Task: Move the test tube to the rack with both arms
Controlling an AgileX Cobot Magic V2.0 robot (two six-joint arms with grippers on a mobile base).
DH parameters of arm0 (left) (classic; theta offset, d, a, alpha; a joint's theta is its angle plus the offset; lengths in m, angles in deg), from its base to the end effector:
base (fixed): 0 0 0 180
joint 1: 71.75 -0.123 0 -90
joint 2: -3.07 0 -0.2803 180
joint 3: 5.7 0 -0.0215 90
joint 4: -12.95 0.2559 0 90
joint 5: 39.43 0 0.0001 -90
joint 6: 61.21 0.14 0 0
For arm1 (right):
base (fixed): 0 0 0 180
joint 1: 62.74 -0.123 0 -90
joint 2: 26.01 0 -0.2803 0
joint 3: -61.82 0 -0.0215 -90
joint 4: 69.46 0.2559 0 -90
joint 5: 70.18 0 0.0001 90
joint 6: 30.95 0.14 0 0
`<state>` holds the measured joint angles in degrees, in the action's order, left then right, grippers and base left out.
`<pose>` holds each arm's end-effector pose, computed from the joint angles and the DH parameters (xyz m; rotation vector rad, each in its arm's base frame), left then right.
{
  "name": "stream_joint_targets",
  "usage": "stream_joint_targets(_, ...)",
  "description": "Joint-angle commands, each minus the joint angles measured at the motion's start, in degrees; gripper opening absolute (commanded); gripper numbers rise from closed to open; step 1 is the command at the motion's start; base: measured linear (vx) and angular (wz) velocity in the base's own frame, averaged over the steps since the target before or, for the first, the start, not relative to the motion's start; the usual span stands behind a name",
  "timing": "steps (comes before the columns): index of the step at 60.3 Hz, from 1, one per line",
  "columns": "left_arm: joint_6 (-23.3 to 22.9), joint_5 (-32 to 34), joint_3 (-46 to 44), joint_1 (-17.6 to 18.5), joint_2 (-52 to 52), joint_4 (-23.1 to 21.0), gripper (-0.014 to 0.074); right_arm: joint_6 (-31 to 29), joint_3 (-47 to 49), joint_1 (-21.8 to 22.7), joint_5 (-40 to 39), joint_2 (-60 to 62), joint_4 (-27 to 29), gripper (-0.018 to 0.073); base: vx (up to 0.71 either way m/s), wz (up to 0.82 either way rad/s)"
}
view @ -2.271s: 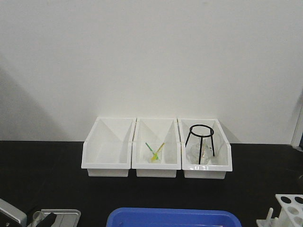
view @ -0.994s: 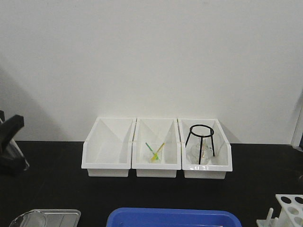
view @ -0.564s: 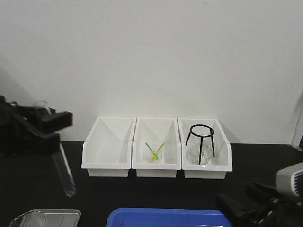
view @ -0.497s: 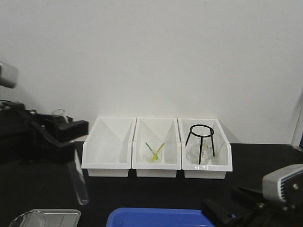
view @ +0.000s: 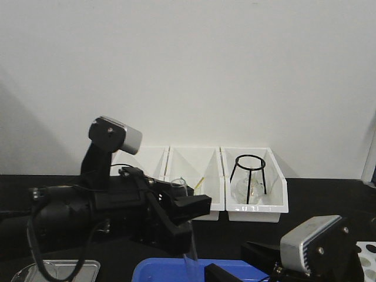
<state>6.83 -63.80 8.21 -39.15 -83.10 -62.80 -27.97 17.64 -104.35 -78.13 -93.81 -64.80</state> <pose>0.2731 -0.2412 0.3427 0.7188 1.7813 -0.8467 0.2068 0.1816 0.2726 -0.5354 1.7783 0.5940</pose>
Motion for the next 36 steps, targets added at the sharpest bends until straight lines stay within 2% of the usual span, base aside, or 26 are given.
stream_joint_targets(1, 2.93, 0.97, -2.47, 1.86, 0.23, -5.81, -0.0007, -0.28, 2.32, -0.08, -5.39, 0.69, -0.21, 0.0470, 0.00, 0.00)
stream_joint_targets(11, 8.41, 1.89, -2.47, 4.80, -2.41, -10.13, -0.0006, -0.28, 2.32, -0.08, -5.44, 0.70, -0.34, 0.0470, 0.00, 0.00)
stream_joint_targets(22, 14.58, 2.30, -2.47, 6.64, -3.67, -17.77, -0.0006, -0.56, 2.32, -0.08, -5.50, 0.58, -0.34, 0.0470, 0.00, 0.00)
stream_joint_targets(28, 17.03, 2.00, -2.47, 7.77, -3.68, -19.55, -0.0006, -0.56, 2.32, -0.08, -5.63, 0.10, -0.34, 0.0470, 0.00, 0.00)
stream_joint_targets(36, 17.20, 0.59, -2.42, 8.43, -3.61, -19.82, -0.0006, -0.56, 2.32, -0.08, -5.81, -0.95, -0.34, 0.0470, 0.00, 0.00)
